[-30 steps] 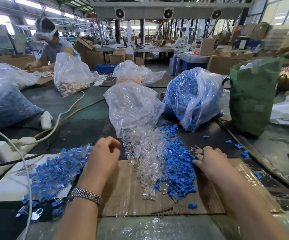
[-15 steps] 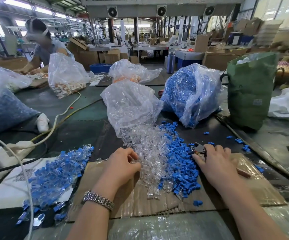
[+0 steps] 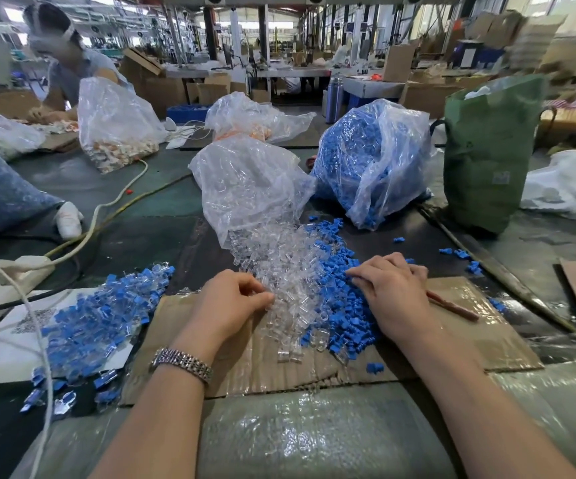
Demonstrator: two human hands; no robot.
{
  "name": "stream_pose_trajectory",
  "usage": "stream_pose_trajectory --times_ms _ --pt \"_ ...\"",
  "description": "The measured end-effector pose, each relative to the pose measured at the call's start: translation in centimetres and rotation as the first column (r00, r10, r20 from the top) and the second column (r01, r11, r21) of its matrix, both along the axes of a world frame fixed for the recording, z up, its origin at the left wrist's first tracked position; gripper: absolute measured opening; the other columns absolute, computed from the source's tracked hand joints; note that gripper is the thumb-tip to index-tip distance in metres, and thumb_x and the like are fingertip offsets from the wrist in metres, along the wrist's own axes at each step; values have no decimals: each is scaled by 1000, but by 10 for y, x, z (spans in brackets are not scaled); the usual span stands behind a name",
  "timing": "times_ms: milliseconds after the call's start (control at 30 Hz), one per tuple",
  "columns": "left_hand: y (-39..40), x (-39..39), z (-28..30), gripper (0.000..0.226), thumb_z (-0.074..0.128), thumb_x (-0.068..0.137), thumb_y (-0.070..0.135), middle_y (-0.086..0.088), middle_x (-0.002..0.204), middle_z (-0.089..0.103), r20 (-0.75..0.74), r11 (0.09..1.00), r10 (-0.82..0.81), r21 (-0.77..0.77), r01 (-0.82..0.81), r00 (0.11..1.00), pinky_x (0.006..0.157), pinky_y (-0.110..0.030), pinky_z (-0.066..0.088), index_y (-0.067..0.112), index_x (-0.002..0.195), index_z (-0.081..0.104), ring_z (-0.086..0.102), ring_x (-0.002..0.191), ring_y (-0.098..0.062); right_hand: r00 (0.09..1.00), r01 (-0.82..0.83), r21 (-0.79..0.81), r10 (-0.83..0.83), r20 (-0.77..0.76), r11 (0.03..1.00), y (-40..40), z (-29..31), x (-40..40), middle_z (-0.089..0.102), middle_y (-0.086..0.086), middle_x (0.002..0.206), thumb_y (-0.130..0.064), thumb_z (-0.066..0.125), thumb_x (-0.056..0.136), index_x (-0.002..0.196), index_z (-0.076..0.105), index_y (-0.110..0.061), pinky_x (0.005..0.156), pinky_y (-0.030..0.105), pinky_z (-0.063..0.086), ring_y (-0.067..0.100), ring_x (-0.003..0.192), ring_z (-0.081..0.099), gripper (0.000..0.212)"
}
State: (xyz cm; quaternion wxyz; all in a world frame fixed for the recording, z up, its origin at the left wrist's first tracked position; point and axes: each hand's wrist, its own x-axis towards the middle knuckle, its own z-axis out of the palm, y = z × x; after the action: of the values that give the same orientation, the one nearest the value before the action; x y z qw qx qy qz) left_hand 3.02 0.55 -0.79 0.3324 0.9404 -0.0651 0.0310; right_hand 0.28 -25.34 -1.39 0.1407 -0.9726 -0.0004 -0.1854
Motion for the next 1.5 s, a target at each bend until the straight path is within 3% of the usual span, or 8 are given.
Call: stream_pose_trajectory --times_ms 233,400,600,800,967,1133,1333,1500 --pt "4 -3 5 18 88 76 34 7 80 73 -56 991 -12 -131 4 998 70 -26 54 24 78 74 67 76 -9 997 29 85 -23 -69 996 -5 6 5 67 -15 104 -33 64 97 101 74 -40 85 37 25 15 112 45 13" --pt "2 -4 10 23 87 79 17 -3 75 71 -3 962 31 -270 -31 1000 53 -16 49 11 83 65 64 59 -7 997 34 69 -29 -76 997 -3 5 5 65 -10 112 -32 60 99 114 63 -34 92 41 32 19 112 48 16" --pt "-2 -13 20 24 79 86 11 -4 90 75 -20 862 -89 -502 67 996 72 -20 58 23 106 76 70 79 -15 999 8 102 -3 -44 995 -4 6 2 61 -8 102 -31 61 98 108 67 -29 92 39 38 17 103 56 12" --pt "-5 -13 22 33 77 70 0 -17 92 73 -200 462 -257 -885 -61 945 75 -27 62 -1 102 76 71 81 -24 1000 7 181 -7 -2 983 -3 10 -1 66 -5 96 -19 65 93 96 69 -23 89 37 48 17 94 61 7" --pt "-1 -8 20 26 68 79 -9 -30 112 71 -268 201 -377 -958 -204 886 75 -26 62 -9 105 73 73 103 -34 995 -77 570 27 96 818 8 28 -7 69 -11 85 -20 64 97 95 68 -27 72 15 48 4 82 64 9" --pt "-5 -9 21 21 77 77 1 -22 105 74 -272 213 -367 -956 -204 890 63 -22 60 -1 98 79 76 89 -25 951 -252 810 289 108 529 37 57 -7 74 -7 84 -17 59 100 99 67 -22 78 20 56 9 83 69 9" --pt "-14 -11 21 17 75 70 -10 -24 94 74 -247 115 -344 -969 -220 906 68 -25 62 -1 83 76 76 84 -28 915 -316 799 388 113 512 66 55 -2 70 -4 87 -15 58 101 99 64 -23 76 14 50 3 81 66 10" --pt "-15 -12 22 14 73 69 -11 -26 92 74 -214 164 -353 -973 -165 911 69 -25 62 0 78 76 77 88 -30 915 -331 775 383 125 538 70 43 -1 66 -8 89 -16 58 101 98 63 -26 75 15 49 2 79 61 12"
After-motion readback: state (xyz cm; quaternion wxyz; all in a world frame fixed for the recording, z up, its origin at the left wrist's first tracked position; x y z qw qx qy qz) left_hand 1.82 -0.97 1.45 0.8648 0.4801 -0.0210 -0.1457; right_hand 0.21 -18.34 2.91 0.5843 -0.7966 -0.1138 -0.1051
